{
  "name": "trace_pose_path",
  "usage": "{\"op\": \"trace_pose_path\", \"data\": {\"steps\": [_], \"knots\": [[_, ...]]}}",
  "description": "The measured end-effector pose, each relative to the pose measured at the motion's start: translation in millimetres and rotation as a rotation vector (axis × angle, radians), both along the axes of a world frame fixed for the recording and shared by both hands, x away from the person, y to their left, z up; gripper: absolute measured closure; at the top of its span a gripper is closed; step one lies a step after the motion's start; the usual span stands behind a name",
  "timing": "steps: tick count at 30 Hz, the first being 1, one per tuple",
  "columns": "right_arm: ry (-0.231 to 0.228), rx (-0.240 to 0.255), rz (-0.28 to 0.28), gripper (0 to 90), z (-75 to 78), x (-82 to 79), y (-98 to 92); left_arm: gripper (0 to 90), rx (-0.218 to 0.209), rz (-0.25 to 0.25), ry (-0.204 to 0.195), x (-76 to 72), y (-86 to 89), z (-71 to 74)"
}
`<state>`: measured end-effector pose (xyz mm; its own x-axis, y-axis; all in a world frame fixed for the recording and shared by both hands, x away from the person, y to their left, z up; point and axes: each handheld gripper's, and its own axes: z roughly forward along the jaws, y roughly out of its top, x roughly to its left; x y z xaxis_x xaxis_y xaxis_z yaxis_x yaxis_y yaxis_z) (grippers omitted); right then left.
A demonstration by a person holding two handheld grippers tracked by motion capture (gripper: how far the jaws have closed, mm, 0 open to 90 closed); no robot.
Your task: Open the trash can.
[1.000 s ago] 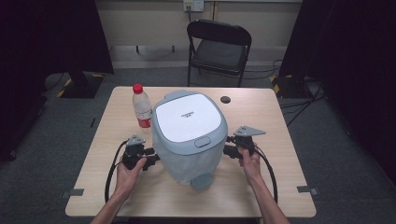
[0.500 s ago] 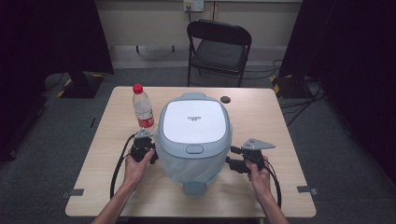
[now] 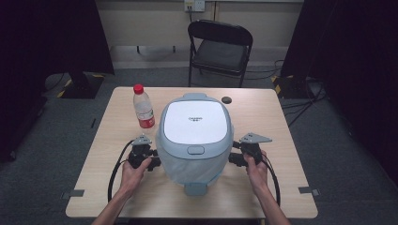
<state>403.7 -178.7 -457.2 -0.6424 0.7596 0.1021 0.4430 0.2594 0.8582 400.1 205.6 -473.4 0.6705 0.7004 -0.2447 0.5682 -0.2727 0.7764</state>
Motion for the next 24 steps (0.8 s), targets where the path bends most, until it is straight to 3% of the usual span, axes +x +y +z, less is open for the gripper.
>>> {"op": "trace_pose_path", "data": {"steps": [6,16,19,21,22,23,24], "knots": [[-0.003,-0.018,-0.011,52.4,2.4,-10.5,-6.1,59.0,-0.008,-0.038,0.003,-4.7,-9.4,0.3],[0.018,0.001,-0.023,48.6,1.7,-23.1,-19.9,57.6,-0.011,-0.067,-0.001,-7.7,-17.1,-0.7],[0.015,-0.001,-0.036,41.1,0.7,-22.0,-21.0,47.7,-0.015,-0.067,0.009,-4.1,-13.6,-3.3],[0.023,-0.026,-0.051,29.0,-0.1,-20.6,-21.7,40.3,-0.011,-0.081,0.018,-1.8,-11.5,-5.4],[0.028,-0.039,-0.057,27.4,-1.3,-20.0,-22.2,39.3,0.048,-0.064,0.001,-2.4,-12.1,-5.6],[0.028,-0.039,-0.057,27.4,-1.3,-20.0,-22.2,36.9,0.048,-0.064,0.001,-2.4,-12.1,-5.6],[0.042,-0.049,-0.062,27.8,-4.1,-20.0,-23.7,36.9,0.088,-0.056,-0.002,-3.6,-12.9,-5.8]]}}
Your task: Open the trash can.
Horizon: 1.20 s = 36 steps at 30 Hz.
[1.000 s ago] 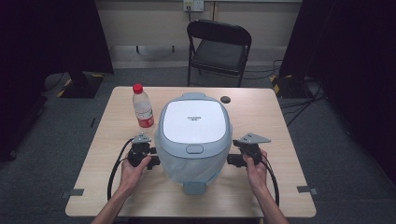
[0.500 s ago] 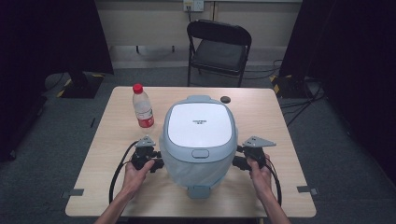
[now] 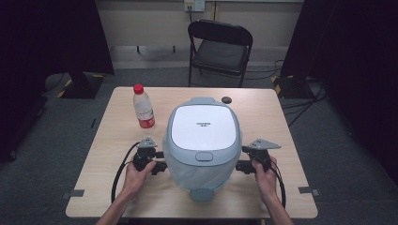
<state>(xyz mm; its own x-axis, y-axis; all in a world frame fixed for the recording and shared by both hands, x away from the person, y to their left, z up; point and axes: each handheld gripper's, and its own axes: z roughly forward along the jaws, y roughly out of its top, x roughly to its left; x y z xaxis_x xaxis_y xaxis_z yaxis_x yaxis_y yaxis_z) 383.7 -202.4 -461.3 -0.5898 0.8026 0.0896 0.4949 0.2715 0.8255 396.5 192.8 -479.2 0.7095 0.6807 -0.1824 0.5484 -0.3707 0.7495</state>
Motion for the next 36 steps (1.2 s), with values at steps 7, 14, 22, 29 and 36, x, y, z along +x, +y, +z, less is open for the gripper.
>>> {"op": "trace_pose_path", "data": {"steps": [7,14,22,29,36], "knots": [[0.081,-0.099,-0.042,17.4,-16.6,-5.5,-23.3,32.5,-0.047,-0.015,0.010,-4.4,15.6,6.3],[0.116,-0.171,-0.111,14.5,-28.1,-10.5,-44.8,25.3,-0.112,-0.001,-0.025,-13.6,26.2,27.1],[0.114,-0.194,-0.129,13.2,-34.5,-12.0,-47.3,26.1,-0.139,-0.020,-0.087,-26.4,40.0,56.4],[0.076,-0.166,-0.130,12.0,-39.3,-15.3,-49.1,26.5,-0.208,0.002,-0.179,-39.8,56.4,94.9],[0.076,-0.166,-0.130,12.0,-39.3,-15.3,-49.1,31.8,-0.239,0.002,-0.263,-53.1,66.2,129.4]]}}
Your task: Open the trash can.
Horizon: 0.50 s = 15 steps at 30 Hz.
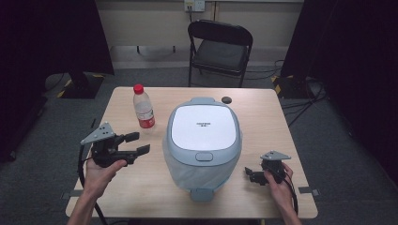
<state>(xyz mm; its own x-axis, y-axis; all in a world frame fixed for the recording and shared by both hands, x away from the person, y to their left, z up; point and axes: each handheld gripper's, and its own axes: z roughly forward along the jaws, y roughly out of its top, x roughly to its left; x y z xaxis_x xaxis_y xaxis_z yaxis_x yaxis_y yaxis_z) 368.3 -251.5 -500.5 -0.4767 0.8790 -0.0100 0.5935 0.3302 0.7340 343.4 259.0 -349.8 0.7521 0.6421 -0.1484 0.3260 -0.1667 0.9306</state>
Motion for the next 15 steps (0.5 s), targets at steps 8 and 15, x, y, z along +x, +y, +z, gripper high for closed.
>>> {"op": "trace_pose_path", "data": {"steps": [8,15], "knots": [[-0.001,-0.002,-0.001,12.0,0.1,0.0,0.0,58.7,-0.102,-0.058,-0.076,-11.8,-3.7,33.0],[-0.001,-0.002,-0.003,12.0,0.0,0.0,0.1,84.3,-0.138,-0.113,-0.153,-20.5,-17.5,63.8]]}}
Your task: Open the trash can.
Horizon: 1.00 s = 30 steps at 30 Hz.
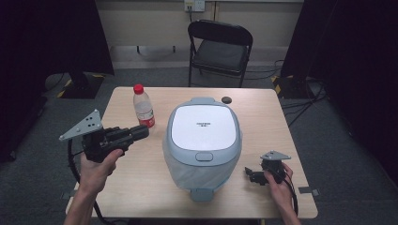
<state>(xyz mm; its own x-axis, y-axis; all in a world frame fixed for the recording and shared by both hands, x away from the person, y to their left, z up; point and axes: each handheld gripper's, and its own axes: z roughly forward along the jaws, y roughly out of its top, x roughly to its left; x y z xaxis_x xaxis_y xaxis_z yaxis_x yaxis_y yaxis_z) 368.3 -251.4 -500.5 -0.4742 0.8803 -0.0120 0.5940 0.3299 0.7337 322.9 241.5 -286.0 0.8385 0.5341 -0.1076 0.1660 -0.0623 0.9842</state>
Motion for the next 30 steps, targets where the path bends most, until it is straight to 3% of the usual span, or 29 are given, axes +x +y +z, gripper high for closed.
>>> {"op": "trace_pose_path", "data": {"steps": [2,7,13,14,18,23,24,26,27,30], "knots": [[0.000,0.000,0.000,12.0,0.0,0.0,0.0,89.6,-0.039,-0.050,-0.003,-0.2,-3.8,5.9],[0.000,0.000,0.000,12.0,0.0,0.0,0.0,90.0,-0.019,-0.099,-0.012,-2.6,-24.8,14.9],[0.000,0.000,0.000,12.0,0.0,0.0,0.0,90.0,-0.022,-0.158,0.045,1.8,-46.0,10.4],[0.000,0.000,0.000,12.0,0.0,0.0,0.0,90.0,-0.023,-0.212,0.056,1.5,-56.2,7.8],[0.001,0.000,-0.001,12.0,0.0,-0.1,0.1,90.0,-0.020,-0.264,0.090,4.5,-72.2,3.8],[0.000,0.000,-0.001,12.0,0.0,0.0,0.0,90.0,0.010,-0.287,0.102,6.1,-87.4,0.2],[0.000,0.000,-0.001,12.0,0.0,0.0,0.0,90.0,0.041,-0.303,0.107,4.9,-97.5,-2.6],[0.000,0.000,-0.001,12.0,0.0,0.0,0.0,90.0,0.052,-0.311,0.107,4.7,-100.5,-3.5],[0.001,0.000,-0.001,12.0,0.1,-0.1,0.1,89.6,0.089,-0.317,0.103,3.6,-108.4,-5.8],[0.001,0.001,-0.001,12.0,0.0,-0.1,0.1,89.6,0.103,-0.325,0.104,1.7,-115.6,-8.0]]}}
